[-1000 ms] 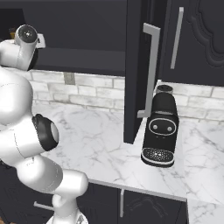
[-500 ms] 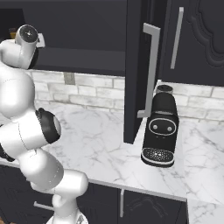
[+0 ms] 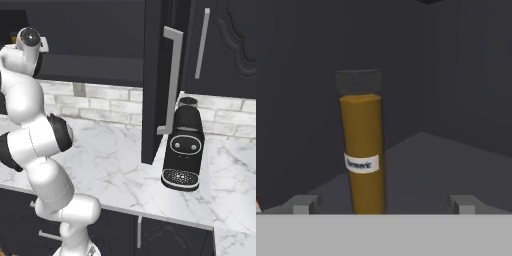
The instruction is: Collect the turmeric, mayonnaise, and shaker from the cabinet and place them next to the stove.
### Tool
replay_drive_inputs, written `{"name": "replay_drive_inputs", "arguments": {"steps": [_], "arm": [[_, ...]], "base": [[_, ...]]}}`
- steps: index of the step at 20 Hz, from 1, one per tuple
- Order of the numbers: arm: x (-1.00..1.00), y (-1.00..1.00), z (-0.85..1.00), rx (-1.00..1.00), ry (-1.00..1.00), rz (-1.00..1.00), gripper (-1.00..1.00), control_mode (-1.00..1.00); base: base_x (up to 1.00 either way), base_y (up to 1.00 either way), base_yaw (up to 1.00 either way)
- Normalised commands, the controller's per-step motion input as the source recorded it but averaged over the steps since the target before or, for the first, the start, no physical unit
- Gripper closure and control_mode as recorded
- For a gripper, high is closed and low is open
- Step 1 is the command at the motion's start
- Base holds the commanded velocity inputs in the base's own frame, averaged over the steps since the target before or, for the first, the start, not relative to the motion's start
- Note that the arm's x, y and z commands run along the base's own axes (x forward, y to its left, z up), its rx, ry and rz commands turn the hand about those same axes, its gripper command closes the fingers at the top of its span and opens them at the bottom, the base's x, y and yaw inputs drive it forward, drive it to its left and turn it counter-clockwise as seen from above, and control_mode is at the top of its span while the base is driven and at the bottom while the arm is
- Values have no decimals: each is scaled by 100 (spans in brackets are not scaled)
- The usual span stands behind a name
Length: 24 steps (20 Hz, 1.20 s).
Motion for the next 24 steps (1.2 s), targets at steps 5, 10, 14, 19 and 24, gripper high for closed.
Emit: {"name": "replay_drive_inputs", "arguments": {"steps": [5,10,14,19,24], "arm": [[12,19,0,-3,0,0,-100,-100],[0,3,0,0,0,0,-100,-100],[5,25,0,-2,0,0,-100,-100],[18,5,0,0,0,0,-100,-100],[15,0,0,0,0,0,-100,-100]], "base": [[0,0,0],[0,0,0],[0,0,0],[0,0,0],[0,0,0]]}}
